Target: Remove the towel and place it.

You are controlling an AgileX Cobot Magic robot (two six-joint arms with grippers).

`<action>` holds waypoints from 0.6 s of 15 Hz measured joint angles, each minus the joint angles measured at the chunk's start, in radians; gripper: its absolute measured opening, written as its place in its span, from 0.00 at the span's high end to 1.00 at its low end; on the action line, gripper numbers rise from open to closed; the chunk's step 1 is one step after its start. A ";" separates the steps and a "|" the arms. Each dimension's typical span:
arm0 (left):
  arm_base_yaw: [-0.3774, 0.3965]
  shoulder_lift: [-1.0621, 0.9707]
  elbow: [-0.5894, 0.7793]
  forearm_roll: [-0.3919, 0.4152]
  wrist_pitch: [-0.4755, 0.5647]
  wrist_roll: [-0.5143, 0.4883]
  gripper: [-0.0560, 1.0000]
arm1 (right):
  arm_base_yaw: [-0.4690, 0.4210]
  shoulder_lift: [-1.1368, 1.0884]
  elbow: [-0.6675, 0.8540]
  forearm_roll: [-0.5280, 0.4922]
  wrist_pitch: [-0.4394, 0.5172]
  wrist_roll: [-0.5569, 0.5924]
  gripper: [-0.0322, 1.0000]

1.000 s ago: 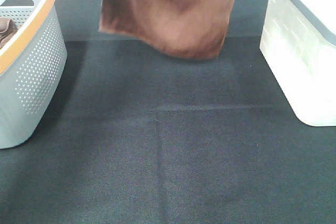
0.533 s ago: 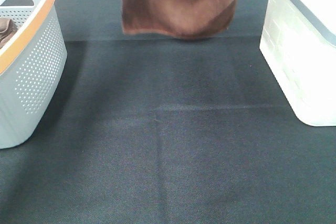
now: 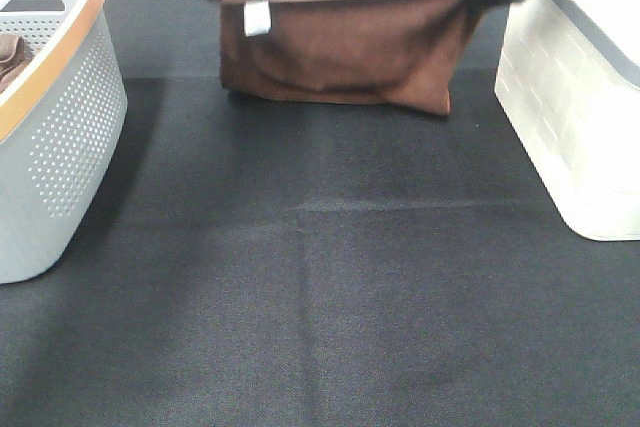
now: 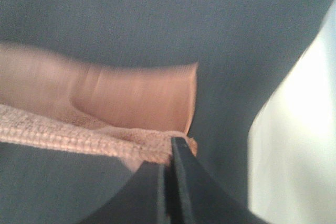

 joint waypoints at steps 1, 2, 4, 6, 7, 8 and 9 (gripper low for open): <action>0.000 -0.006 0.000 -0.014 0.079 0.004 0.95 | 0.000 0.000 -0.003 0.060 0.065 -0.083 0.97; -0.002 -0.006 0.000 -0.023 0.162 0.006 0.95 | 0.000 -0.007 -0.008 0.109 0.128 -0.139 0.97; -0.003 -0.006 0.000 -0.052 0.287 0.015 0.95 | 0.000 -0.013 -0.016 0.169 0.227 -0.196 0.97; -0.003 -0.006 0.000 -0.091 0.359 0.030 0.95 | 0.000 -0.022 -0.021 0.190 0.308 -0.202 0.97; -0.003 -0.006 0.000 -0.107 0.369 0.033 0.95 | 0.000 -0.022 -0.022 0.188 0.322 -0.206 0.97; -0.003 -0.008 0.000 -0.123 0.376 0.033 0.95 | 0.000 -0.028 -0.022 0.179 0.329 -0.205 0.97; -0.003 -0.008 0.000 -0.159 0.385 0.034 0.95 | -0.002 -0.045 -0.019 0.161 0.368 -0.184 0.97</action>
